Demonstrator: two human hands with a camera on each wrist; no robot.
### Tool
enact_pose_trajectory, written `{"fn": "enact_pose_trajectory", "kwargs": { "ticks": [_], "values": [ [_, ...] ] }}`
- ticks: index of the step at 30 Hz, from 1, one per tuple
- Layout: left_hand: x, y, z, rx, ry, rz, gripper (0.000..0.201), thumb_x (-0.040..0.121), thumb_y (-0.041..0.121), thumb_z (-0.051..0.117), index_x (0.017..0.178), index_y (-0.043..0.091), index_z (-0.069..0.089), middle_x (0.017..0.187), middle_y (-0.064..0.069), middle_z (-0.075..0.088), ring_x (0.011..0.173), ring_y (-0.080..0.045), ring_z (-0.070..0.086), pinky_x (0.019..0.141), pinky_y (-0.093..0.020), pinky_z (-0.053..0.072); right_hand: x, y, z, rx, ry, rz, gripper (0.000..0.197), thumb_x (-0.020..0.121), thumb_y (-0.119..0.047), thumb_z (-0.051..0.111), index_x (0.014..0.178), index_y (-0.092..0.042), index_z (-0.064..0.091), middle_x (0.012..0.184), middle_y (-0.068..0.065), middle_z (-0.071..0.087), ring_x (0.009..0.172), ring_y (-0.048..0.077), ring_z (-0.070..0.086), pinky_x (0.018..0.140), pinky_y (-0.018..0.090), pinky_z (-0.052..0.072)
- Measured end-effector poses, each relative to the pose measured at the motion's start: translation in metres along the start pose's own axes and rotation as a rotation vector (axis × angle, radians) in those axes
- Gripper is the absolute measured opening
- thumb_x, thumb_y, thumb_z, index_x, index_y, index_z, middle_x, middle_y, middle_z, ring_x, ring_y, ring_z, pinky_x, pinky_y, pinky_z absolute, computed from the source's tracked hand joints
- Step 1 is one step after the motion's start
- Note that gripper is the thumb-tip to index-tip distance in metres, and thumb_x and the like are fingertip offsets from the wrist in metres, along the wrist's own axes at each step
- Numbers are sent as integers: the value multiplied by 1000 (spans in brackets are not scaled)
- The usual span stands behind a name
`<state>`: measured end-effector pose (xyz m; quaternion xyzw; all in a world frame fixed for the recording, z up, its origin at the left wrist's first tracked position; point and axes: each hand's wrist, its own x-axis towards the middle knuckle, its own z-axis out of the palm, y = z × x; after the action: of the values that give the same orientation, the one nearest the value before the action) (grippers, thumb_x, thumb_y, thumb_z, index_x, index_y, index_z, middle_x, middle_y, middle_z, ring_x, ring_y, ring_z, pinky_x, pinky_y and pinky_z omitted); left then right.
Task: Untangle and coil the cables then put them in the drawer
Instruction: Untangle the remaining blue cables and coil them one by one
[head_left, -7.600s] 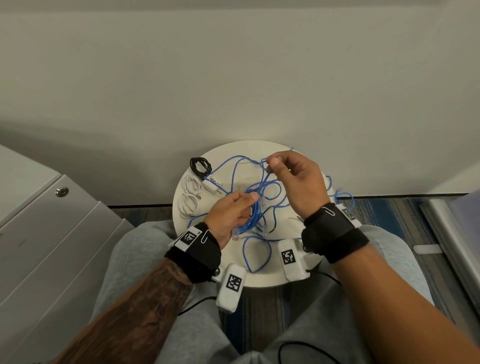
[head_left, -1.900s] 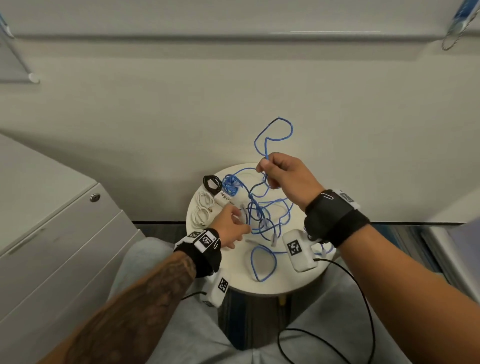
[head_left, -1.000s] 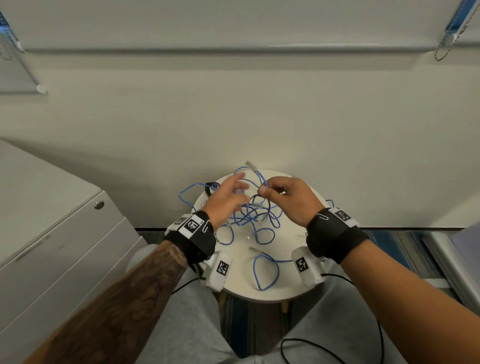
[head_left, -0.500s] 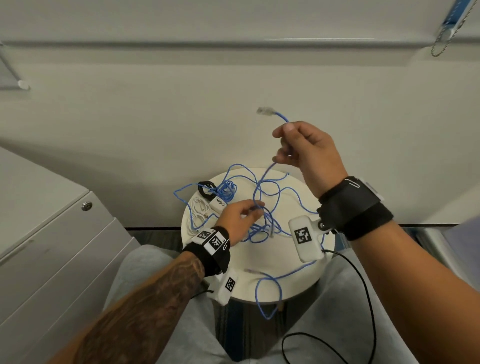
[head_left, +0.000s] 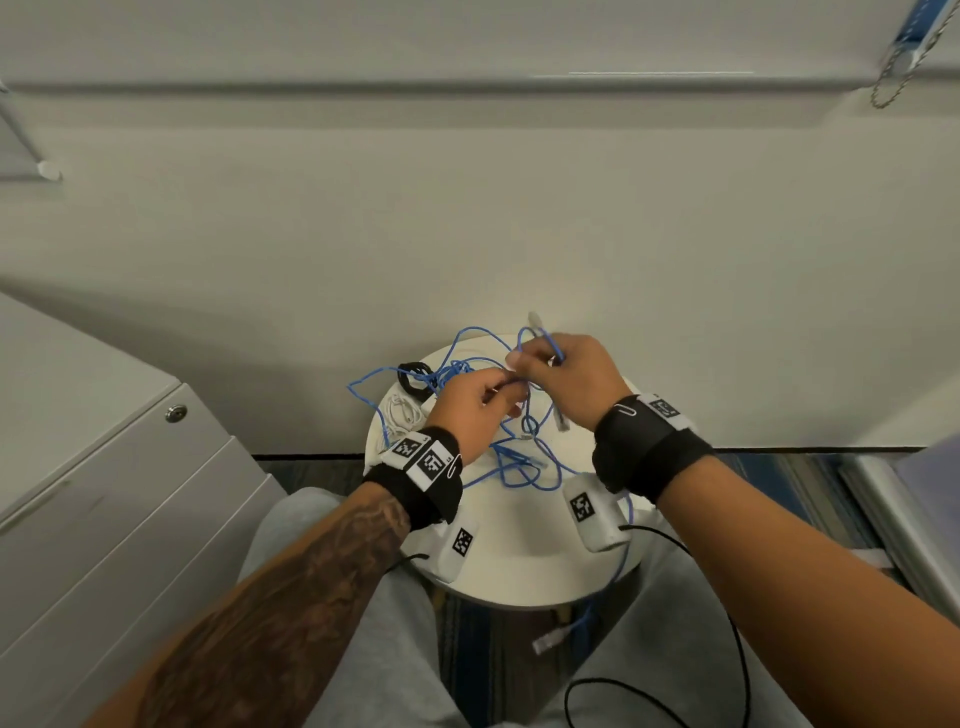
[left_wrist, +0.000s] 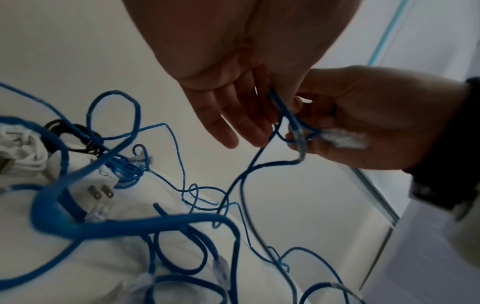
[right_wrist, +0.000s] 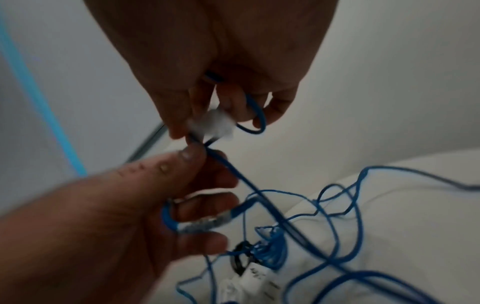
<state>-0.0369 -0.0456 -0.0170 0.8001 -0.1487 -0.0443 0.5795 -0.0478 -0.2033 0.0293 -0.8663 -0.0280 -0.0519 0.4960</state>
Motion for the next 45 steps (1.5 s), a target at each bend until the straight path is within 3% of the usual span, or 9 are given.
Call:
{"fn": "enact_pose_trajectory", "kwargs": {
  "ticks": [3, 7, 11, 17, 23, 30, 36, 40, 45],
  "values": [
    [2, -6, -3, -30, 14, -70, 22, 101, 21, 50, 98, 14, 71, 91, 0, 72, 72, -14, 70, 61, -26, 53, 10, -13, -11, 159, 125, -16, 24, 98, -30, 61, 85, -14, 71, 82, -2, 71, 75, 8, 63, 71, 15, 47],
    [5, -25, -4, 33, -17, -216, 23, 99, 17, 50, 91, 9, 71, 82, -1, 70, 63, -12, 63, 59, -29, 52, 21, -47, -38, 576, 118, -58, 26, 107, -21, 43, 83, -15, 53, 71, 3, 64, 72, 20, 67, 82, 33, 55],
    [6, -30, -1, -45, 7, -322, 25, 101, 10, 44, 107, 11, 67, 82, -4, 69, 59, -15, 62, 55, -28, 52, 28, -76, -58, 850, 106, -12, 26, 108, -30, 37, 86, -19, 47, 61, -3, 35, 52, 13, 41, 64, 39, 57],
    [11, -15, -2, -108, -26, -267, 39, 98, -1, 35, 94, 15, 70, 81, -7, 62, 58, -17, 60, 52, -27, 50, 39, -96, -67, 861, 180, -33, 30, 107, -31, 39, 79, -20, 46, 62, -5, 31, 58, 13, 19, 53, 28, 16],
    [28, 1, -13, 53, 16, -101, 25, 98, 11, 52, 113, 23, 69, 119, 5, 65, 109, -10, 57, 92, -21, 40, 43, -99, -54, 734, 80, -48, 28, 105, -29, 39, 80, -20, 47, 62, -4, 31, 55, 12, 22, 48, 24, 20],
    [37, 59, -28, -314, 256, -20, 53, 87, 28, 64, 137, 31, 46, 139, 11, 50, 122, -9, 53, 94, -23, 43, 27, -86, -46, 581, -346, 179, 41, 104, -40, 42, 69, -19, 50, 56, -5, 19, 49, 12, 10, 42, 21, 11],
    [28, 83, -49, -685, -41, -91, 20, 96, 12, 48, 108, 11, 65, 93, -12, 68, 86, -26, 69, 77, -38, 53, 17, -79, -53, 431, -406, 171, 41, 104, -38, 42, 76, -14, 58, 56, 0, 39, 46, 14, 30, 46, 25, 38],
    [20, 75, -51, -657, -27, -85, 15, 98, 9, 51, 102, 11, 66, 72, -5, 60, 70, -19, 63, 72, -37, 52, 14, -67, -52, 381, -241, 74, 26, 100, -24, 56, 80, -10, 61, 71, 6, 59, 68, 26, 65, 82, 37, 56],
    [9, 69, -63, -515, -96, -121, 20, 97, 9, 52, 108, 12, 68, 74, -6, 62, 81, -21, 64, 85, -43, 48, 7, -58, -53, 486, -127, 86, 22, 97, -25, 62, 81, -11, 67, 56, -5, 35, 51, 15, 39, 73, 35, 52]
  ]
}}
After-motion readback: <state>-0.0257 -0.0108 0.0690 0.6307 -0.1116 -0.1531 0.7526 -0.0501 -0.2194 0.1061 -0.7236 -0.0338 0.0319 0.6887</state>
